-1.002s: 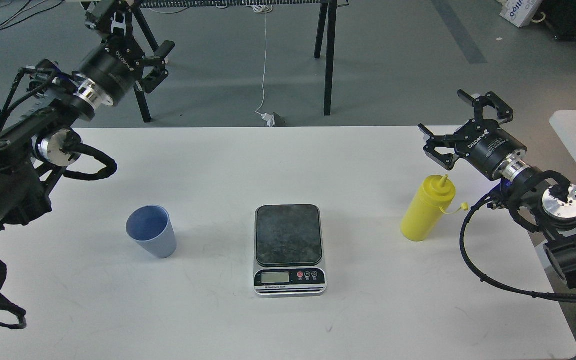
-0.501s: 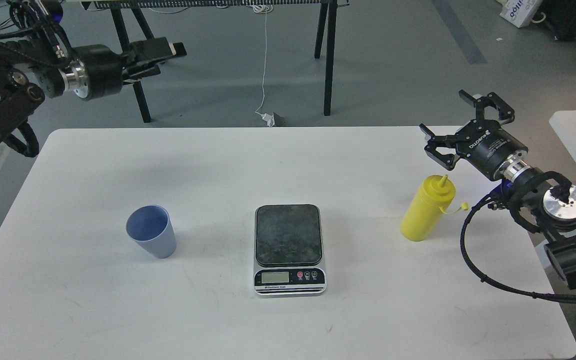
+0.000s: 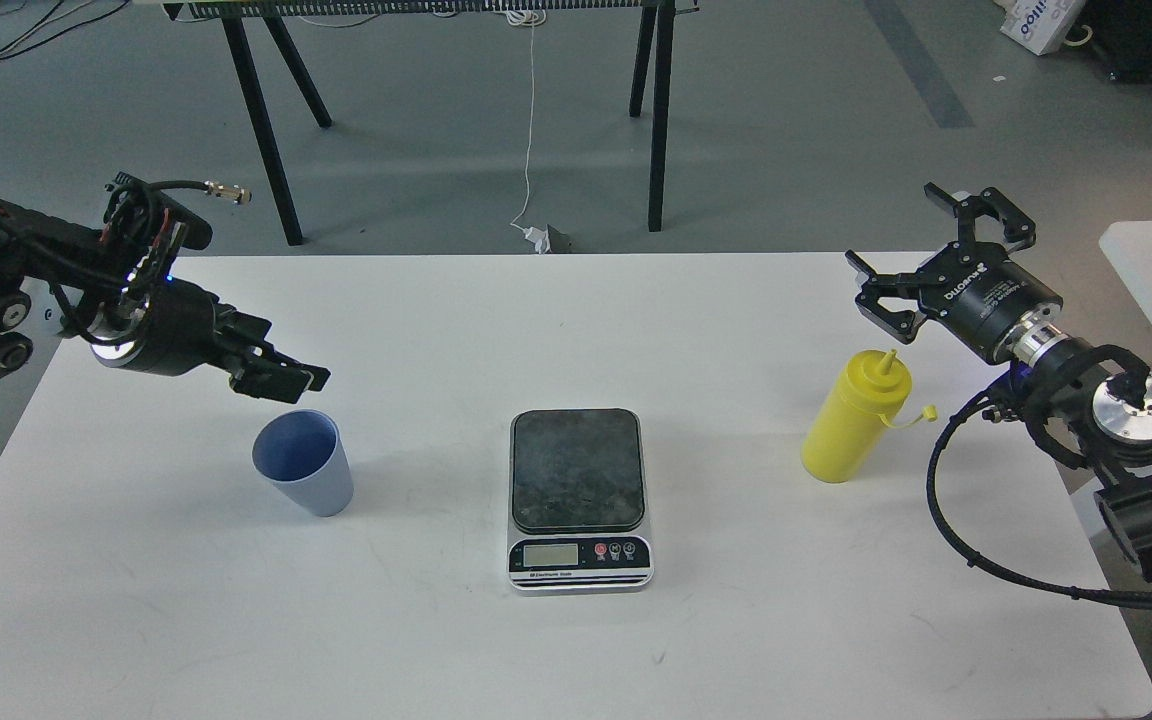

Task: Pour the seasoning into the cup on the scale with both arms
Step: 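Lower the left gripper around the blue cup and grasp it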

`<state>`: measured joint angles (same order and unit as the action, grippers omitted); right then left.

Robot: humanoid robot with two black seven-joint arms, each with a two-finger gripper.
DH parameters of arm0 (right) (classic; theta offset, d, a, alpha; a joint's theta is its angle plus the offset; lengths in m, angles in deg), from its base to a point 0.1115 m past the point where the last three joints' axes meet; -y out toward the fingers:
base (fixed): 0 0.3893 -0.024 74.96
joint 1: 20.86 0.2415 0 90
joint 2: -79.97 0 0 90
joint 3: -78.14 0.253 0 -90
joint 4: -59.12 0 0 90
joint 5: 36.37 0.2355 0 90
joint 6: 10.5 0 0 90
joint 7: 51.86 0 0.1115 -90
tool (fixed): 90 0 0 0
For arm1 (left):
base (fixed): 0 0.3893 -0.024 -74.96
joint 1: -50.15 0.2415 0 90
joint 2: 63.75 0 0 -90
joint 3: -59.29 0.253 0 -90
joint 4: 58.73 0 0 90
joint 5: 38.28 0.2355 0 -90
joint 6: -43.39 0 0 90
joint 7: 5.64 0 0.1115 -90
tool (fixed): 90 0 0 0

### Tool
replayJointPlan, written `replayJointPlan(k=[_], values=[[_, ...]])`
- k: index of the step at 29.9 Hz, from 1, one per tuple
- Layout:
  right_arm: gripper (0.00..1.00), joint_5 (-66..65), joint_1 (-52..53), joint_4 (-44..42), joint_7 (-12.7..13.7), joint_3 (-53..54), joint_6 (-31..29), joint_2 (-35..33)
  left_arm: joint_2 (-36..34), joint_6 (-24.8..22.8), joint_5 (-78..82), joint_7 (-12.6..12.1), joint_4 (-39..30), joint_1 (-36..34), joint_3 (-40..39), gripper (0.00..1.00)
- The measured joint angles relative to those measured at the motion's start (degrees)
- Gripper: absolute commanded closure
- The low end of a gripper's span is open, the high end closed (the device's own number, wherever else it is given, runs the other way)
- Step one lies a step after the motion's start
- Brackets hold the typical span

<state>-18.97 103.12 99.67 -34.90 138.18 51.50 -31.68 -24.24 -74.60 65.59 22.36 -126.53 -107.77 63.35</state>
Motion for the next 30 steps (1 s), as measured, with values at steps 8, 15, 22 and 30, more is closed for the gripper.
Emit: replayJointPlan(k=[8, 15, 22, 30], values=[[0.01, -0.05, -0.22, -0.13, 0.00, -0.01, 0.00, 0.03, 0.93, 0.00, 0.47, -0.01, 1.01, 2.15, 0.25, 0.01], [0.01, -0.05, -0.24, -0.29, 0.00, -0.01, 0.00, -0.13, 3.93, 0.00, 1.40, 0.00, 2.91, 4.25, 0.15, 0.01], [0.01, -0.04, -0.87, -0.23, 0.00, 0.26, 0.00, -0.21, 5.60, 0.00, 1.45, 0.00, 6.50, 5.38, 0.23, 0.01], [0.01, 0.00, -1.10, -0.15, 0.00, 0.51, 0.00, -0.25, 6.24, 0.00, 1.51, 0.01, 9.57, 7.26, 0.35, 0.01]])
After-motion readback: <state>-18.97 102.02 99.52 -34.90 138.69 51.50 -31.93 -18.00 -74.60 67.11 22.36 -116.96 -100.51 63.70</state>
